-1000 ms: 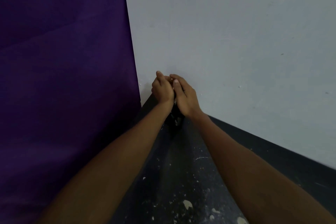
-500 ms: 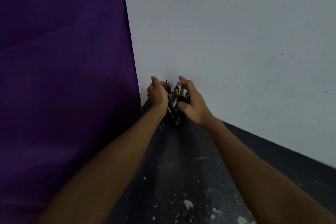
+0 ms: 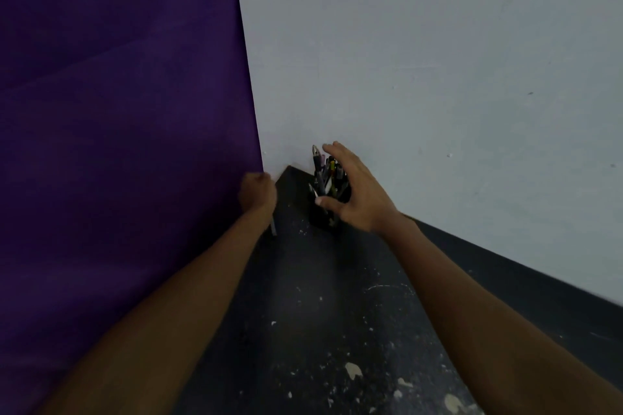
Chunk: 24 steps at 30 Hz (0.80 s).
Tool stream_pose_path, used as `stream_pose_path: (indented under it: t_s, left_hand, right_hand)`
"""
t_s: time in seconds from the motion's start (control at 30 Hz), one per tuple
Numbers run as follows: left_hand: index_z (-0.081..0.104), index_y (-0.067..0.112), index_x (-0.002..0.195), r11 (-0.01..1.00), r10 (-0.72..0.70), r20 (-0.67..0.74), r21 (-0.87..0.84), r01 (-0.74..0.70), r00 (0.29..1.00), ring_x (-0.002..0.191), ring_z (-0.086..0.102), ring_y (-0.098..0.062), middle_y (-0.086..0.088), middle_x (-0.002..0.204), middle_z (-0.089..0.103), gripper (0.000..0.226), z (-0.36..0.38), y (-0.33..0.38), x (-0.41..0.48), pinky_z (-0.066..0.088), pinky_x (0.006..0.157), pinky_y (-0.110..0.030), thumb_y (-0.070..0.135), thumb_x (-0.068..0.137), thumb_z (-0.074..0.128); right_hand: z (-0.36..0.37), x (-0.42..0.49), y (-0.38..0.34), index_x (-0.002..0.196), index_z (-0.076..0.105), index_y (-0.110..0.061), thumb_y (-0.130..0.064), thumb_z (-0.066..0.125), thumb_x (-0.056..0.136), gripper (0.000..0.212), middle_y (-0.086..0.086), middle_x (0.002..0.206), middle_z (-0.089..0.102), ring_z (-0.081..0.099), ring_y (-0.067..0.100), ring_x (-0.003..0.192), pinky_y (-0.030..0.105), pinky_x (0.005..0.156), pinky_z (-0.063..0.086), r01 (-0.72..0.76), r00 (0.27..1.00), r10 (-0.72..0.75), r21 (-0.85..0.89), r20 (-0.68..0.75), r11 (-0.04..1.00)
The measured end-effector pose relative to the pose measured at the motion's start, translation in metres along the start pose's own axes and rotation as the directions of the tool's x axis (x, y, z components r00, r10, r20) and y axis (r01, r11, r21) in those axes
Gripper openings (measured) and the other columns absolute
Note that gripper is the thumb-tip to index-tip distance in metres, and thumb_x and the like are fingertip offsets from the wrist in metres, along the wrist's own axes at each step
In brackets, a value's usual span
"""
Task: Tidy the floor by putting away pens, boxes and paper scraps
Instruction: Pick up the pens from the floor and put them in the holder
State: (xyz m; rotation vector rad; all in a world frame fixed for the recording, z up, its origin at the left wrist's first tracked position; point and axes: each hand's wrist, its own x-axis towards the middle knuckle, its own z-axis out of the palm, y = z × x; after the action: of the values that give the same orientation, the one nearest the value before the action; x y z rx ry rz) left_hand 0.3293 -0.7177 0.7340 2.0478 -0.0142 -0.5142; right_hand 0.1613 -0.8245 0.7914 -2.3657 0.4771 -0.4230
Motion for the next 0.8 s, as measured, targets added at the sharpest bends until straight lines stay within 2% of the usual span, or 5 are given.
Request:
stream_pose_path:
  t_s: [0.13,0.3,0.43,0.67,0.8]
  left_hand:
    - [0.054,0.018,0.123,0.895,-0.042,0.121,0.445,-0.016,0.992,0.119,0.041,-0.033,-0.015,0.128,0.048,0.034,-0.021,-0.058,0.0,0.041,0.088,-0.035,0.037,0.094,0.05]
    - [0.061,0.01,0.109,0.804,0.294,0.182,0.483,-0.346,0.938,0.117,0.042,-0.029,-0.014,0.121,0.045,0.022,-0.021,-0.068,-0.006,0.045,0.096,-0.036,0.013,0.087,0.063]
    - [0.063,0.006,0.097,0.826,0.218,0.182,0.489,-0.281,0.959,0.096,0.06,-0.025,-0.012,0.11,0.059,0.013,-0.018,-0.07,-0.008,0.056,0.081,-0.04,0.011,0.086,0.064]
    - [0.056,0.011,0.09,0.965,0.264,0.058,-0.024,-0.263,0.963,0.058,0.06,-0.006,0.001,0.076,0.062,0.015,-0.011,-0.023,-0.036,0.051,0.053,-0.021,0.009,0.08,0.067]
    - [0.054,0.013,0.095,0.891,0.365,0.07,-0.316,-0.326,0.928,0.069,0.061,-0.016,0.001,0.076,0.059,0.022,-0.015,0.012,-0.049,0.057,0.067,-0.036,0.001,0.079,0.064]
  right_hand:
    - [0.006,0.007,0.006,0.143,0.039,-0.026,-0.038,0.071,0.082,0.07,-0.001,0.144,0.046,0.041,0.022,0.13,0.036,0.108,0.034,-0.054,0.992,0.048,-0.051,-0.115,0.997]
    - [0.011,0.018,0.007,0.138,0.044,-0.028,-0.036,0.074,0.079,0.067,-0.003,0.142,0.048,0.04,0.024,0.129,0.039,0.105,0.03,-0.072,0.987,0.053,-0.119,-0.149,0.99]
    - [0.02,0.013,0.006,0.141,0.039,-0.027,-0.037,0.074,0.079,0.072,-0.003,0.145,0.044,0.035,0.024,0.132,0.038,0.105,0.026,-0.134,0.985,0.118,-0.127,-0.13,0.983]
    - [0.015,0.011,0.001,0.146,0.031,-0.02,-0.038,0.077,0.076,0.085,0.005,0.146,0.041,0.035,0.026,0.134,0.039,0.109,0.029,-0.194,0.979,0.189,-0.062,-0.081,0.979]
    - [0.011,0.008,-0.001,0.147,0.028,-0.022,-0.045,0.079,0.072,0.093,0.004,0.149,0.037,0.034,0.023,0.136,0.035,0.108,0.03,-0.226,0.971,0.229,0.044,-0.075,0.973]
